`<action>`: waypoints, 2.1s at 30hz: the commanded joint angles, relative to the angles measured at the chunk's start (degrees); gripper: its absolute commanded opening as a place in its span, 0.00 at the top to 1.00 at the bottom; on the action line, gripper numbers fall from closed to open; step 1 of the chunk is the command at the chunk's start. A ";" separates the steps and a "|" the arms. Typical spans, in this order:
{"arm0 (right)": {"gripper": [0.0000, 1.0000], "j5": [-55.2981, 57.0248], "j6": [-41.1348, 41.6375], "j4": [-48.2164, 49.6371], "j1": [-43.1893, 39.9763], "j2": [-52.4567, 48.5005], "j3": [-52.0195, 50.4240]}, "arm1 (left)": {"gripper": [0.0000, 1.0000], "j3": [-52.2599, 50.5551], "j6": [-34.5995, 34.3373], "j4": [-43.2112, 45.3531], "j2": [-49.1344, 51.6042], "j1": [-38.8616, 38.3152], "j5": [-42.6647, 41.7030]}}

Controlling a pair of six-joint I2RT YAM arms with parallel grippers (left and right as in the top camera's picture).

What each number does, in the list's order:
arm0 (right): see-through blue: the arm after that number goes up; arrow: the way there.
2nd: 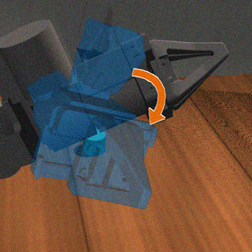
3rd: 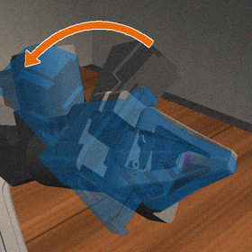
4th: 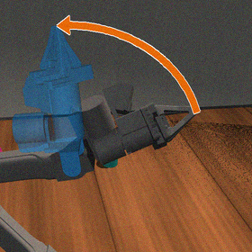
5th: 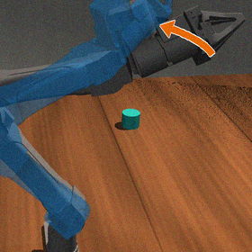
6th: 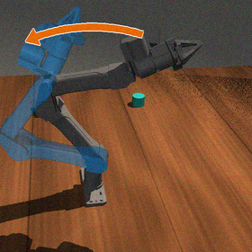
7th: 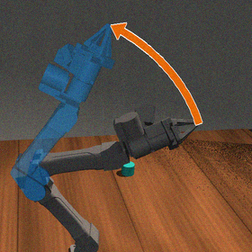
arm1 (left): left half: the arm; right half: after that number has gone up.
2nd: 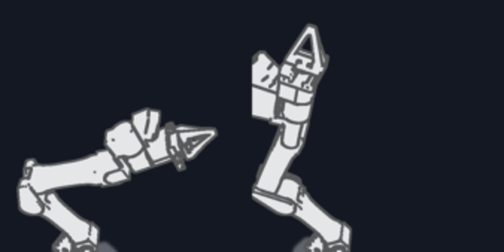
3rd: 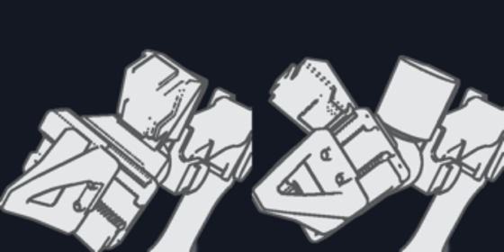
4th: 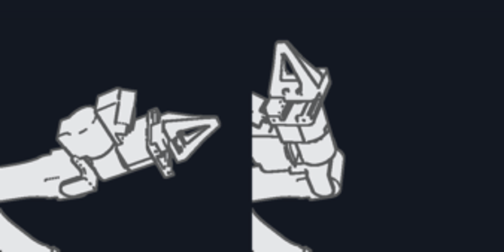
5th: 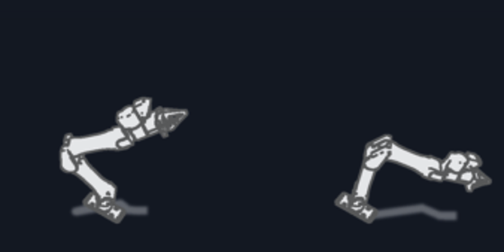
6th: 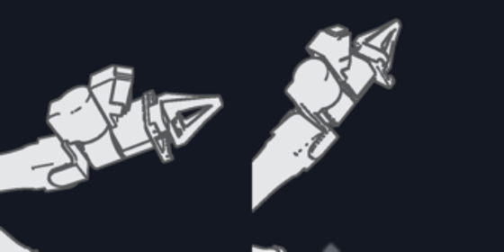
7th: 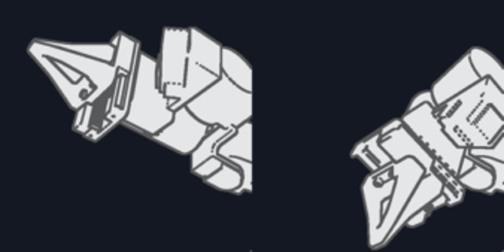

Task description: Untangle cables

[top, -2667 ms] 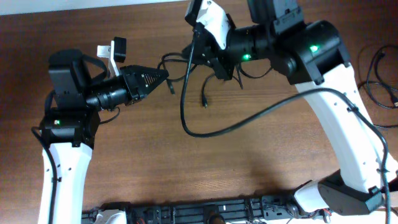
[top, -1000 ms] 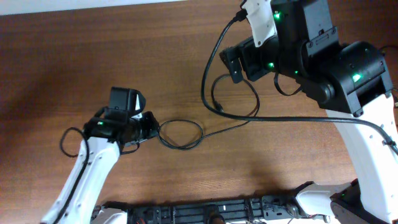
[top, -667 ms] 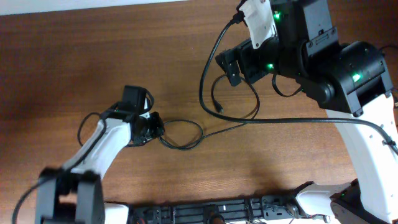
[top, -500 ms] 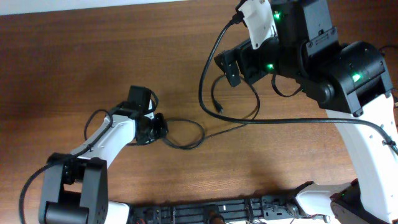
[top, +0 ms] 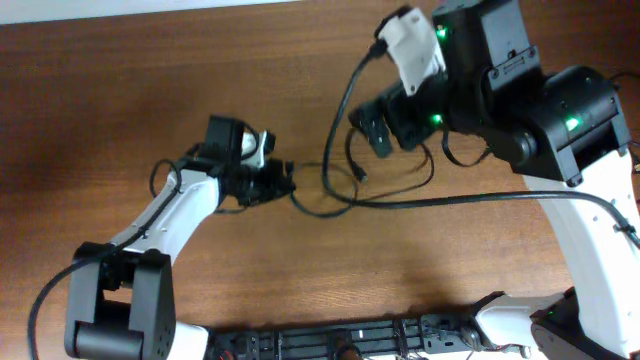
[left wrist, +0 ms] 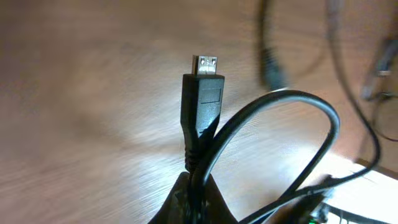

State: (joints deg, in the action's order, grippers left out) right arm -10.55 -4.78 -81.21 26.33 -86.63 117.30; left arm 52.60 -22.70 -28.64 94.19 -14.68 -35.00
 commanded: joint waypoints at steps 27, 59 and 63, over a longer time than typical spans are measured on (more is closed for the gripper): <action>0.01 -18.18 -20.09 -11.82 -0.04 -8.70 -2.71 | 0.92 27.91 -1.29 -0.48 -12.04 -1.20 -23.30; 0.04 -19.82 -12.68 0.35 -0.15 -9.09 -2.71 | 0.92 31.67 -3.80 -0.70 -14.51 5.64 -24.30; 0.03 -18.18 -4.70 5.66 -0.15 -9.09 -2.71 | 0.92 31.67 -3.80 -0.76 -14.51 7.02 -26.95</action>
State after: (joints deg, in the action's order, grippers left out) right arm -29.45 -16.62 -78.17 26.33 -95.24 114.85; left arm 82.85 -26.22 -29.50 80.88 -8.82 -58.54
